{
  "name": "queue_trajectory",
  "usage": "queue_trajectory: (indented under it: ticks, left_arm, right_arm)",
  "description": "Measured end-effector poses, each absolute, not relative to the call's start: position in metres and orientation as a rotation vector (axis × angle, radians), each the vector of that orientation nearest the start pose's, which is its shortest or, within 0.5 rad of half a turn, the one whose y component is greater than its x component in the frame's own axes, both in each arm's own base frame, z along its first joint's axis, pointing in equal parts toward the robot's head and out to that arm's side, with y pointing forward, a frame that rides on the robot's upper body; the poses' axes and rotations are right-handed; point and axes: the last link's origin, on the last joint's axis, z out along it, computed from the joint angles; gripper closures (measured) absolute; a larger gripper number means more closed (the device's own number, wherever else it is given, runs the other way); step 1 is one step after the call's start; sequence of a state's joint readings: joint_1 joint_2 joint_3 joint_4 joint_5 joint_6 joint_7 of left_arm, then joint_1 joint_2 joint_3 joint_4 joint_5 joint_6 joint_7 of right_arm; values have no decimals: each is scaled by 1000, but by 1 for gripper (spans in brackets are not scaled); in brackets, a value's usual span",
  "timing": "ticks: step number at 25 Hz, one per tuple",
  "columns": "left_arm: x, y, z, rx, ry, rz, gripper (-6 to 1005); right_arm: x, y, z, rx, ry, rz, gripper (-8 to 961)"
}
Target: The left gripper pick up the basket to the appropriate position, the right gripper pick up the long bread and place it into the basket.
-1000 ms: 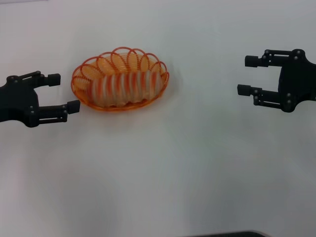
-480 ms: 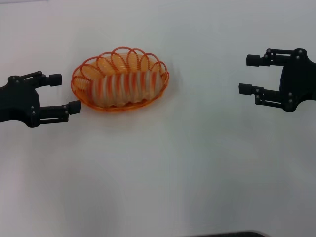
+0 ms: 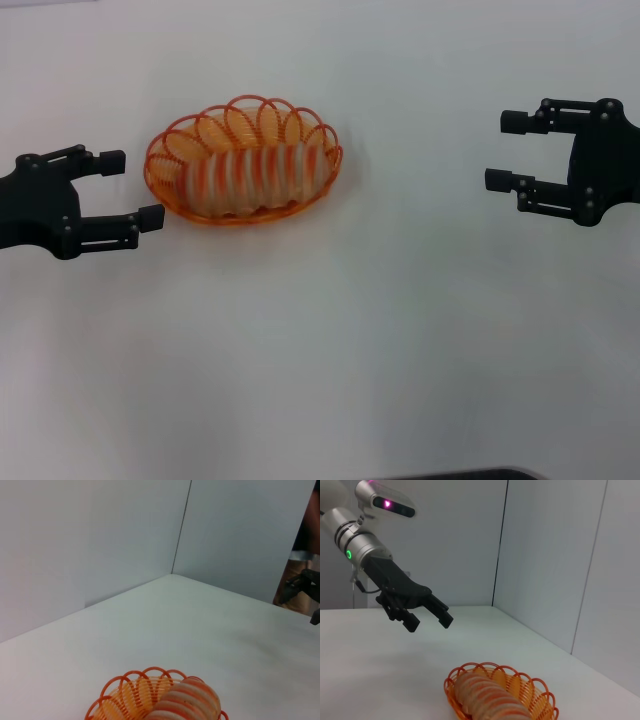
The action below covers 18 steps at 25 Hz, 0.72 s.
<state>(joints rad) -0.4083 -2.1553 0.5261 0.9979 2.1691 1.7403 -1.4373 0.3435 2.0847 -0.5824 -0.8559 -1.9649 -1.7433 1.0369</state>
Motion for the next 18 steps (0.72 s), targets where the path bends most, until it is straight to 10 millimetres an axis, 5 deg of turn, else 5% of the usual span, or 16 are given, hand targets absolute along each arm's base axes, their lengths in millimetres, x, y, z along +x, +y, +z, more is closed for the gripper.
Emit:
queue_trajectory:
  ticks: [18]
  left_arm:
    - [-281, 294, 39, -2690, -603, -566, 113]
  right_arm:
    - [290, 286, 49, -2606, 138, 669, 328]
